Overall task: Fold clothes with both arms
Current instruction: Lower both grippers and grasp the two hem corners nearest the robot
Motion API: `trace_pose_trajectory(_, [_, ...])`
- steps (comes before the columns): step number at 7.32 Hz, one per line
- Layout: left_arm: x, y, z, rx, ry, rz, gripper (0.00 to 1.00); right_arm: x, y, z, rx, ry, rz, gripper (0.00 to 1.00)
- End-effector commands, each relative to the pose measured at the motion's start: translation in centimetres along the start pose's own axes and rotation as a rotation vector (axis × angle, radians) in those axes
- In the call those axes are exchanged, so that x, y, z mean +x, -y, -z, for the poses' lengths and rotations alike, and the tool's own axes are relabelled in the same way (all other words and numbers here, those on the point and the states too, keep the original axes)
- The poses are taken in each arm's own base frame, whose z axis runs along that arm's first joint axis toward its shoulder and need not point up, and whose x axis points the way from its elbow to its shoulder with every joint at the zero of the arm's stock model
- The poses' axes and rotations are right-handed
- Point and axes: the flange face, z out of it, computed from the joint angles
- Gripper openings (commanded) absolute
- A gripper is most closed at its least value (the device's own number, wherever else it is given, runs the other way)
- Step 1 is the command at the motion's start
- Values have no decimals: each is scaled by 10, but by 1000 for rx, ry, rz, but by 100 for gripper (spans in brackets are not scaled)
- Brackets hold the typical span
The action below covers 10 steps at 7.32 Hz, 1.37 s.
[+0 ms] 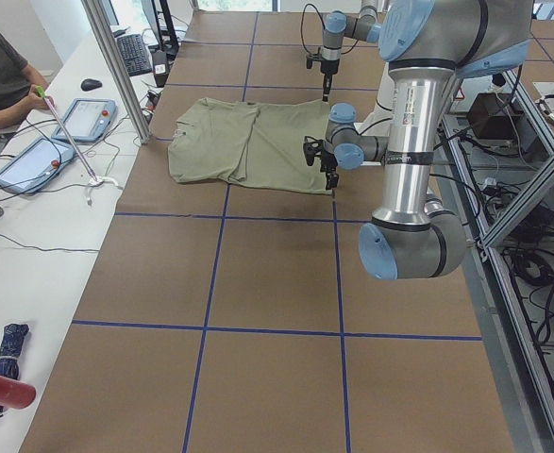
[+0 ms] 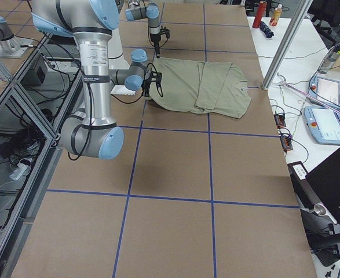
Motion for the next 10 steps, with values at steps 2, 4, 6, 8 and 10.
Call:
trace_pose_trajectory(2, [-3, -2, -12, 7, 28, 1, 86, 3, 8, 3, -10, 0, -13, 0])
trace_pose_trajectory(4, [-4, -1, -11, 8, 26, 3, 79, 7, 12, 3, -13, -6, -21, 0])
trace_pose_trajectory(6, [-6, -2, -15, 7, 35, 3, 75, 7, 14, 3, -14, -6, -23, 0])
trace_pose_trajectory(8, [-3, -3, -14, 4, 30, 5, 54, 9, 14, 3, -14, -9, -24, 0])
trace_pose_trajectory(10, [-4, -3, -14, 4, 31, 5, 7, 9, 16, 4, -12, -9, -25, 0])
